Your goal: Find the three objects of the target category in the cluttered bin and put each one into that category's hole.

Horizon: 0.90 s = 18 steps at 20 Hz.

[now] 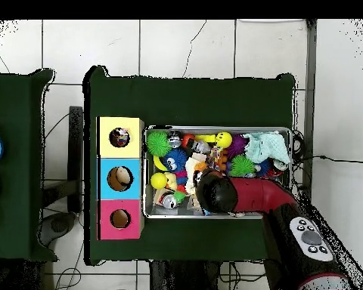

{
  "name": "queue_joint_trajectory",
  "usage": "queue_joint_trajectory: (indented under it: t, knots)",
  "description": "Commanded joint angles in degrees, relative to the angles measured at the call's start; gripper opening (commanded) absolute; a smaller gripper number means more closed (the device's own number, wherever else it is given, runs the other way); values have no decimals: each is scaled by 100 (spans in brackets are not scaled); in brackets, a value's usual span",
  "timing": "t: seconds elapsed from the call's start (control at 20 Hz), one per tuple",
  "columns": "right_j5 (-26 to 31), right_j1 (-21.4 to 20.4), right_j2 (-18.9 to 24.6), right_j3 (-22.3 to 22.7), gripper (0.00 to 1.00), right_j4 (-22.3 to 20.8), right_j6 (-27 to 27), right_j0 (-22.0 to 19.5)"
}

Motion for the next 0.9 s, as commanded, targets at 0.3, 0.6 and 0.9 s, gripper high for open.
queue_joint_trajectory:
  t: [0.3,0.6,0.9]
  knots:
    - [2,893,412,-560,100,126,173,-392]
    - [325,760,511,-513,100,229,68,-507]
    - [645,558,549,-490,100,378,53,-441]
